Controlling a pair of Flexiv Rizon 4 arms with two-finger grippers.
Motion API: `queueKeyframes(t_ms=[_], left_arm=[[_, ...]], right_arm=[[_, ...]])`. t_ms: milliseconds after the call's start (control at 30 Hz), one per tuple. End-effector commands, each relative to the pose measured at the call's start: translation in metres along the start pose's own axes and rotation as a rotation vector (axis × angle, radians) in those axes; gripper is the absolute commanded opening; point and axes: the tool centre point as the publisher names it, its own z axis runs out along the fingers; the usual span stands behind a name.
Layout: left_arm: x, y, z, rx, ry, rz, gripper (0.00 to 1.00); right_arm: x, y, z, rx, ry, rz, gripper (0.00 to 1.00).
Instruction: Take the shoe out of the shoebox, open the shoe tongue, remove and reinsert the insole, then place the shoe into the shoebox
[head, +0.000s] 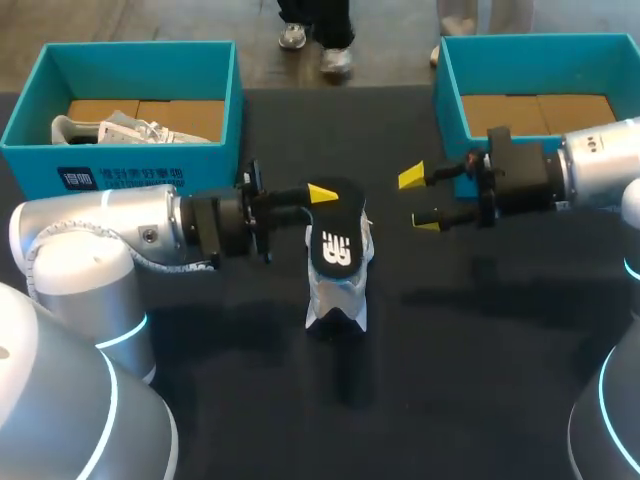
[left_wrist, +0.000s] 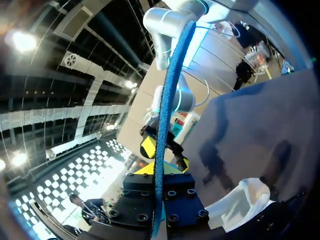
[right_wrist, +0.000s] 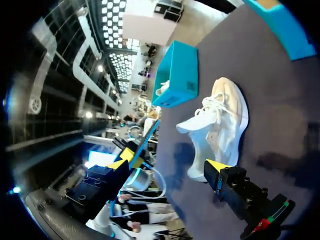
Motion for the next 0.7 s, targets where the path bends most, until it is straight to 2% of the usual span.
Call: queueKeyframes(t_ms=[33,167,333,500,700], left_arm=[[0.002,0.001,-0.014,0.014,0.016,-0.038,0.00],[0.009,0.000,-0.020,0.029,0.012,-0.110,0.00],[0.013,0.001,-0.022,0.042,0.007,-0.169,0.00],[0.015,-0.001,-0.026,0.044,0.007,-0.194,0.00],[0.019,0.003,-0.029,0.041,0.009,-0.201,0.00]], right_arm=[[-0.001,-0.009,0.005,-0.021,-0.051,-0.054,1.00],[-0.012,-0.015,0.006,-0.087,-0.117,-0.084,1.00],[-0.019,-0.027,0.007,-0.132,-0.144,-0.105,1.00],[-0.028,-0.040,0.015,-0.133,-0.169,-0.093,1.00],[-0.030,-0.041,0.016,-0.133,-0.174,-0.085,1.00]])
